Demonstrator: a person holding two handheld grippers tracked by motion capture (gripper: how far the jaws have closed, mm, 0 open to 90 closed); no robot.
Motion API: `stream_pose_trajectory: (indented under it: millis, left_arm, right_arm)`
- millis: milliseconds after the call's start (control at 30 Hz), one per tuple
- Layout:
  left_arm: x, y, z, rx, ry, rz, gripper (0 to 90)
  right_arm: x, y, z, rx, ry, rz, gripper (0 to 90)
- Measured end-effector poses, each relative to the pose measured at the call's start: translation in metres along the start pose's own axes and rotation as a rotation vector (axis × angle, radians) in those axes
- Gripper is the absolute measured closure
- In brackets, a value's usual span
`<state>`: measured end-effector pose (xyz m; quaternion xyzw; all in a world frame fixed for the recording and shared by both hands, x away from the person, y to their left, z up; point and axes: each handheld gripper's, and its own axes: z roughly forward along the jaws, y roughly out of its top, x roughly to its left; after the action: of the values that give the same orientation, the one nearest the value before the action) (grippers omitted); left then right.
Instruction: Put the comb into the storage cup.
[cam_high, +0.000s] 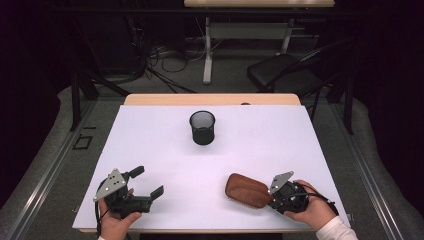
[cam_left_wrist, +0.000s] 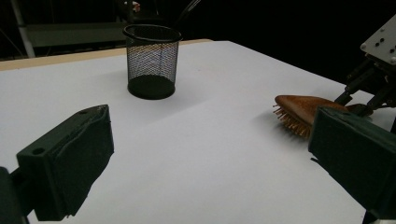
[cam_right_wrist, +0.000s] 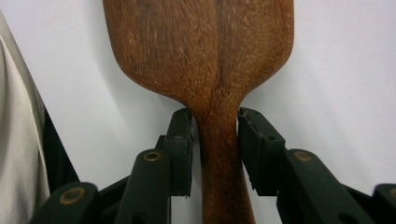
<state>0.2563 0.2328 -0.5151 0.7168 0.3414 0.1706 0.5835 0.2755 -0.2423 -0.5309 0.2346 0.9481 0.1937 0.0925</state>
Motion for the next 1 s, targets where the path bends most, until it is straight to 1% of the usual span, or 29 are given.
stream_pose_trajectory:
  millis: [133, 400, 567, 700, 800, 933, 967, 1000]
  left_arm:
    - [0.0001, -0.0001, 0.0001, 0.001, 0.0, -0.001, 0.4]
    - [0.0004, -0.0001, 0.0005, 0.002, 0.001, -0.001, 0.4]
    - [0.0004, -0.0002, 0.0004, 0.002, 0.0, -0.001, 0.4]
    - [0.0003, -0.0002, 0.0005, 0.002, -0.001, -0.001, 0.4]
    - [0.0002, -0.0002, 0.0008, 0.003, -0.001, 0.001, 0.4]
    - [0.0001, -0.0001, 0.0008, 0.003, -0.002, 0.002, 0.4]
    - [0.0, -0.0001, 0.0008, 0.002, -0.002, 0.002, 0.4]
    - [0.0001, -0.0001, 0.0007, 0.002, -0.002, 0.002, 0.4]
  right_arm:
    - [0.0, -0.0001, 0.0, -0.004, -0.002, -0.006, 69.7]
    - [0.0008, -0.0003, 0.0002, 0.0, -0.004, -0.017, 70.6]
    - [0.0022, 0.0003, -0.0002, 0.004, -0.003, -0.041, 71.9]
    - [0.0027, 0.0003, 0.0001, 0.002, -0.005, -0.039, 72.0]
    - [0.0032, 0.0004, 0.0001, 0.003, -0.01, -0.052, 72.0]
    - [0.004, -0.0004, -0.0004, -0.004, -0.018, -0.054, 72.1]
    - [0.0043, -0.0004, -0.0011, 0.002, -0.021, -0.056, 72.1]
    - [0.0042, -0.0008, -0.0006, -0.009, -0.025, -0.065, 72.1]
